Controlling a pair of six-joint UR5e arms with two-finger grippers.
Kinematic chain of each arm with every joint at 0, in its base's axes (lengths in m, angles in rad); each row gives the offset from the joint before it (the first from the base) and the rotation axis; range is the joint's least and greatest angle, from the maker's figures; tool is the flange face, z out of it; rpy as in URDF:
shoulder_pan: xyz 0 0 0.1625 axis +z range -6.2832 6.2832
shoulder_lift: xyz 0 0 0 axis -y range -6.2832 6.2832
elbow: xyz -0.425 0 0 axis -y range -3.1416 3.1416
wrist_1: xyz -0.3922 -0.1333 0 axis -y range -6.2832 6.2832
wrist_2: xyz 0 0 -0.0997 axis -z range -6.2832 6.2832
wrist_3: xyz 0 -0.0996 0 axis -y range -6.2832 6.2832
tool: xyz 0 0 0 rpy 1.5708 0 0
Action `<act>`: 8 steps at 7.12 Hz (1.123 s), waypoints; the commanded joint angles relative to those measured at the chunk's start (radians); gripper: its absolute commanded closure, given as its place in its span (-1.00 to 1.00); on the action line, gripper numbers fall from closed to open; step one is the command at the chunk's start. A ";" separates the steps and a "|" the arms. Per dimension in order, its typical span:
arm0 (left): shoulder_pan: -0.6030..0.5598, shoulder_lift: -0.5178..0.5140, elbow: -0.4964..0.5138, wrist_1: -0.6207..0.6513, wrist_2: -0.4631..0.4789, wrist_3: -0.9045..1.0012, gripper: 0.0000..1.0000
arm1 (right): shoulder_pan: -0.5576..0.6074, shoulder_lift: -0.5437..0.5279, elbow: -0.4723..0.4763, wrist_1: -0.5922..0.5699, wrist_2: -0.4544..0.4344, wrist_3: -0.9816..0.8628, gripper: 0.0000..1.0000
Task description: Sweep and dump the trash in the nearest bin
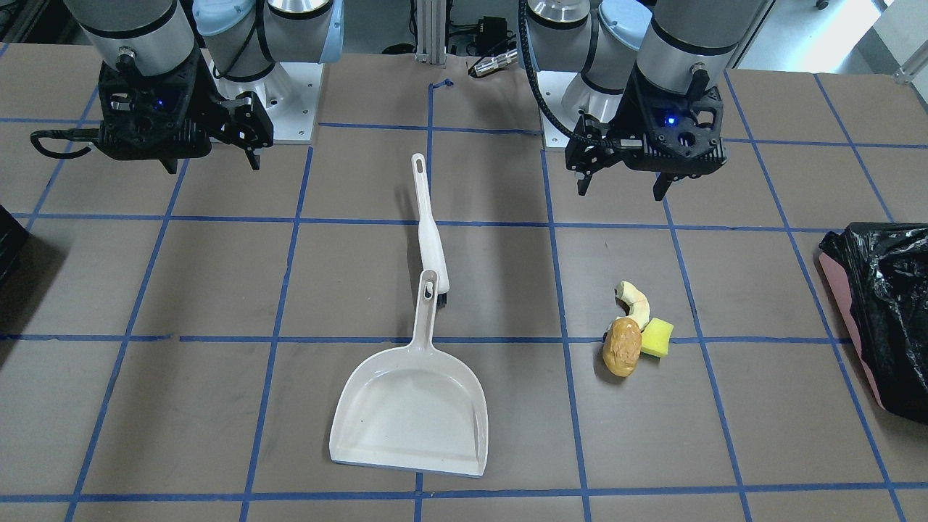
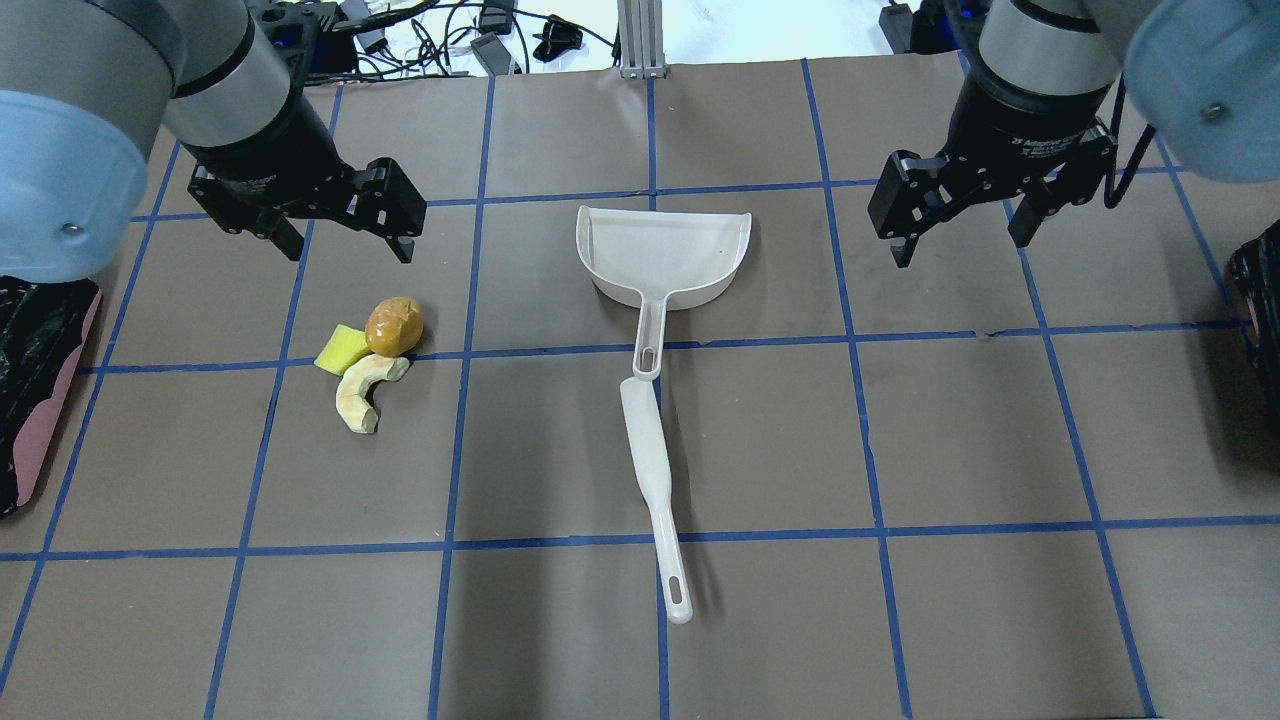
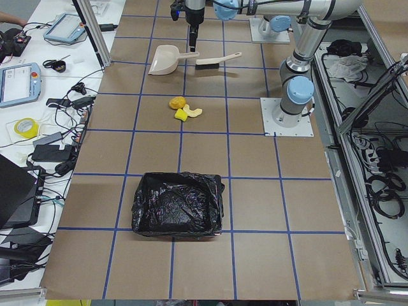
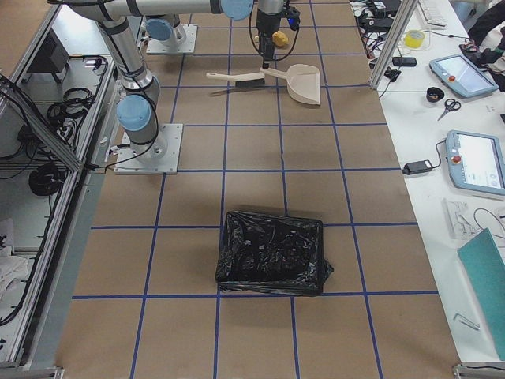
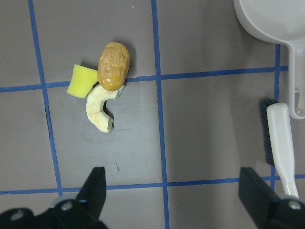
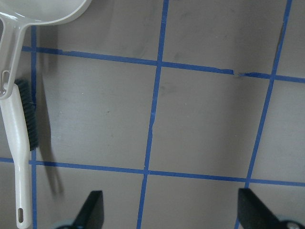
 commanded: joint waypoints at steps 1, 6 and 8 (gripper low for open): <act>0.001 -0.001 -0.001 0.005 0.002 0.000 -1.00 | 0.000 0.000 0.000 0.002 0.000 0.000 -1.00; 0.015 -0.007 -0.001 0.014 0.002 0.001 -1.00 | 0.000 0.002 0.000 0.002 0.000 0.000 -1.00; 0.017 -0.006 -0.001 0.012 0.003 0.001 -1.00 | 0.000 0.002 0.000 0.002 0.000 0.000 -1.00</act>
